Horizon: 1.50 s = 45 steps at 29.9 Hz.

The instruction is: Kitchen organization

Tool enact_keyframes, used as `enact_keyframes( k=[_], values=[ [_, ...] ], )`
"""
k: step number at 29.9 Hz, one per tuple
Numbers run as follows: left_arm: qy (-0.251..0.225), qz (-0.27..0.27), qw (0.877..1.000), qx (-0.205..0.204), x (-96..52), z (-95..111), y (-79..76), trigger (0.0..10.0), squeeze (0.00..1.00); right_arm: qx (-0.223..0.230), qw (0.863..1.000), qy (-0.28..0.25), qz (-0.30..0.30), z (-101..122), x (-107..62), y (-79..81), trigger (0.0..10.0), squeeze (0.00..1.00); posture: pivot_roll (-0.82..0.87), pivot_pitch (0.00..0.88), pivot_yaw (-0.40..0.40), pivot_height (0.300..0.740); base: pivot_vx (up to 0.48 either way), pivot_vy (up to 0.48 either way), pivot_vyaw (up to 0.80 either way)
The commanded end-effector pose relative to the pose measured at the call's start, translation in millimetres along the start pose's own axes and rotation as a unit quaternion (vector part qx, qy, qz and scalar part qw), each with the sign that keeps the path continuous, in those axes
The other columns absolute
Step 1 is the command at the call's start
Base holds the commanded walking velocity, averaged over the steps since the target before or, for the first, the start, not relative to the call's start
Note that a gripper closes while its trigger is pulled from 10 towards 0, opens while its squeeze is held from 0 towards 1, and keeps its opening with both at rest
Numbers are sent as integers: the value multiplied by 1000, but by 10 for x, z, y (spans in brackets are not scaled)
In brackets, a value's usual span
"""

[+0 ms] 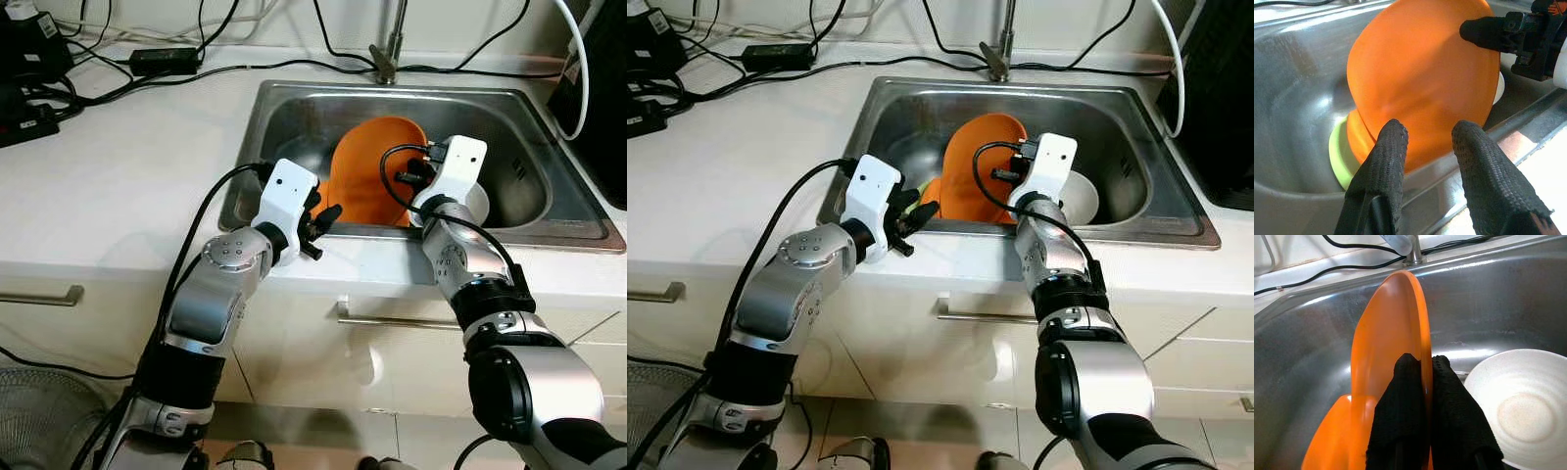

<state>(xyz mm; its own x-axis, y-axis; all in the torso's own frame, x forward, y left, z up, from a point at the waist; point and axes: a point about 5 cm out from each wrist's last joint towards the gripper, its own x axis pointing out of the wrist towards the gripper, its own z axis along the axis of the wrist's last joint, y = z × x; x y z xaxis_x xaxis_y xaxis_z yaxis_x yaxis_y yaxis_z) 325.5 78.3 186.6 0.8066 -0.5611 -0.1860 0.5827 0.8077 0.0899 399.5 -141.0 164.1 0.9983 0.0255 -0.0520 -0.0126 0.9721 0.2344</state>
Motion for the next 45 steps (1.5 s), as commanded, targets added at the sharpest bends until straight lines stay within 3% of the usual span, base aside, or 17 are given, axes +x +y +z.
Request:
enact_keyframes(
  k=[1, 2, 6, 8, 16, 17, 18, 19, 24, 25, 33, 34, 38, 39, 40, 41, 45],
  values=[
    [-2, 0, 1000, -2, -13, 24, -15, 10000, 0, -2, 1000, -3, 12, 15, 9, 46, 10000, 463, 101, 45, -9, 740, 0, 0, 0],
    [0, 1, 1000, -3, -11, 23, -10, 10000, 0, -7, 1000, 2, 8, -6, 6, 35, 10000, 1000, 101, 43, -10, 740, 0, 0, 0],
    [2, 3, 1000, -4, -12, 23, -4, 10000, 0, -4, 1000, 3, 9, -9, 8, 35, 10000, 1000, 101, 45, -10, 740, 0, 0, 0],
    [3, 6, 1000, -2, -14, 13, 5, 10000, 0, -4, 1000, -2, 15, 8, 10, 52, 10000, 0, 100, 45, -9, 740, 0, 0, 0],
    [5, 10, 1000, -3, -21, 12, 11, 10000, 0, -4, 1000, 1, 16, -1, 12, 61, 10000, 0, 100, 46, -9, 740, 0, 0, 0],
    [6, 11, 1000, -3, -20, 14, 12, 10000, 0, -5, 1000, 2, 16, -2, 12, 59, 10000, 306, 101, 48, -9, 740, 0, 0, 0],
    [6, 11, 1000, -3, -20, 14, 12, 10000, 0, -5, 1000, 2, 16, -2, 12, 59, 10000, 306, 101, 48, -9, 740, 0, 0, 0],
    [6, 12, 1000, -4, -20, 16, 13, 10000, 0, -6, 1000, 2, 16, -2, 12, 60, 10000, 949, 100, 47, -10, 740, 0, 0, 0],
    [7, 14, 1000, -4, -19, 16, 19, 10000, 0, -11, 1000, 0, 17, 6, 11, 60, 10000, 1000, 99, 50, -10, 740, 0, 0, 0],
    [7, 15, 1000, -5, -18, 17, 21, 10000, 0, -14, 1000, -1, 16, 13, 12, 54, 10000, 157, 100, 50, -10, 740, 0, 0, 0],
    [7, 19, 1000, -5, -15, 17, 36, 10000, 0, -23, 1000, -7, 13, 33, 15, 44, 10000, 0, 100, 53, -11, 740, 0, 0, 0],
    [8, 20, 1000, -5, -16, 15, 43, 10000, 0, -35, 999, -11, 16, 46, 16, 45, 10000, 1000, 100, 55, -11, 740, 0, 0, 0],
    [9, 22, 1000, -4, -15, 7, 49, 10000, 0, -110, 993, -34, 6, 98, 11, 33, 10000, 1000, 99, 57, -12, 740, 0, 0, 0],
    [10, 23, 1000, -3, -15, 6, 52, 10000, 0, -133, 990, -43, 4, 119, 10, 32, 10000, 361, 99, 59, -12, 740, 0, 0, 0],
    [10, 23, 1000, -3, -15, 5, 53, 10000, 0, -145, 988, -48, 3, 131, 10, 31, 10000, 361, 99, 59, -12, 740, 0, 0, 0],
    [9, 24, 1000, -3, -14, 5, 55, 10000, 0, -162, 985, -56, 4, 152, 8, 36, 10000, 0, 98, 60, -12, 740, 0, 0, 0],
    [10, 25, 1000, -3, -13, 0, 57, 10000, 0, -183, 981, -63, 6, 160, 4, 51, 10000, 0, 99, 61, -12, 740, 0, 0, 0]
  ],
)
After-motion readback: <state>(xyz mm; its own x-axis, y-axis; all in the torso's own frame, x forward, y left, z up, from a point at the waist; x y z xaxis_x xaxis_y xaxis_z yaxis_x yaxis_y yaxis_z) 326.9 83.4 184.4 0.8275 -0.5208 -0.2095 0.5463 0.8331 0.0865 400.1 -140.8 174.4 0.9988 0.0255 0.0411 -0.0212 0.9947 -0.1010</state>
